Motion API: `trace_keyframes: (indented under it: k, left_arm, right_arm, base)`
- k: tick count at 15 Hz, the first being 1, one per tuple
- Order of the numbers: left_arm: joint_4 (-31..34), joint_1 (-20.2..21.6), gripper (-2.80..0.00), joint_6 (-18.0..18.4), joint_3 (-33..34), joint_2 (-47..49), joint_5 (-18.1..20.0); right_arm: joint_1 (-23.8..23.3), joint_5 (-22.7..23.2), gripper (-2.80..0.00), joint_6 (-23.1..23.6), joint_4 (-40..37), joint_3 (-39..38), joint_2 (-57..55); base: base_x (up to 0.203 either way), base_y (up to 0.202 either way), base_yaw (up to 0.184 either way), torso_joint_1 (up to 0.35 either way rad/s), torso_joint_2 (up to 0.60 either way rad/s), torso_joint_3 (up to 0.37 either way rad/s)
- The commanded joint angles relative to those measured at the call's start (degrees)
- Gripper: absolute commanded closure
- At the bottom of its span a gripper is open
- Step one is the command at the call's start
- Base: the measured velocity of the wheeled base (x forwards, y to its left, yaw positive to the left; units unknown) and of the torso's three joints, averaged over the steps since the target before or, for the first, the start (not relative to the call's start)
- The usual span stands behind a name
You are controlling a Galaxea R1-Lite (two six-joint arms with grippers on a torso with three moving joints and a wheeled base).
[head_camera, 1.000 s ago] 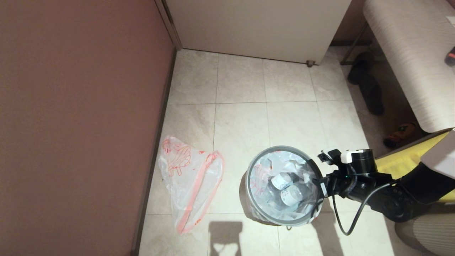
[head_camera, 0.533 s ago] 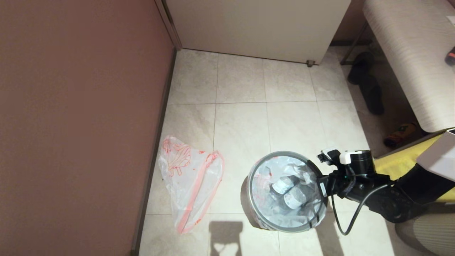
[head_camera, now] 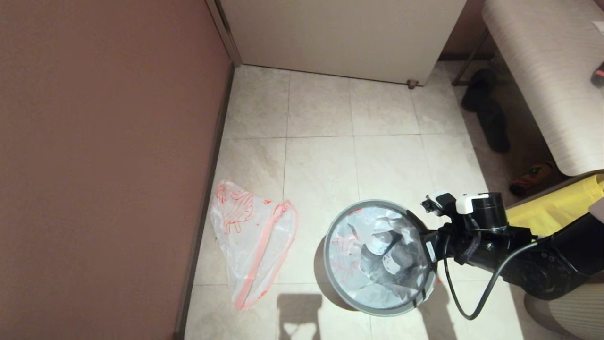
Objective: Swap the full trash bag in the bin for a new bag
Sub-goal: Place the trash can ring on the floor
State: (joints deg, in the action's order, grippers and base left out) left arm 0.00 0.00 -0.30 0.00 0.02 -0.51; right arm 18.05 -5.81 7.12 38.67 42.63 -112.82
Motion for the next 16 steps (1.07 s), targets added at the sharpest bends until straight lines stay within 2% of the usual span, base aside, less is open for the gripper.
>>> trace_keyframes:
  k: [1, 5, 9, 13, 16]
  left_arm:
    - [0.0, 0.0, 0.0, 0.0, 0.0, 0.0, 0.0]
    - [0.0, 0.0, 0.0, 0.0, 0.0, 0.0, 0.0]
    - [0.0, 0.0, 0.0, 0.0, 0.0, 0.0, 0.0]
    - [0.0, 0.0, 0.0, 0.0, 0.0, 0.0, 0.0]
    - [0.0, 0.0, 0.0, 0.0, 0.0, 0.0, 0.0]
  right_arm:
    - [0.2, 0.1, 0.0, -0.1, 0.4, 0.1, 0.6]
    - [-2.6, 2.0, 0.0, -0.9, 0.5, 0.8, -0.1]
    - [-6.2, 10.2, 0.0, -3.8, 0.5, 0.7, -0.6]
    - [-6.5, 8.9, 0.0, -1.8, 0.4, 0.3, 1.5]
    - [-7.1, 10.4, 0.0, -2.6, 0.2, 0.2, 3.0]
  base:
    - [0.0, 0.0, 0.0, 0.0, 0.0, 0.0]
    - [0.0, 0.0, 0.0, 0.0, 0.0, 0.0]
    - [0.0, 0.0, 0.0, 0.0, 0.0, 0.0]
    - [0.0, 0.0, 0.0, 0.0, 0.0, 0.0]
    - [0.0, 0.0, 0.0, 0.0, 0.0, 0.0]
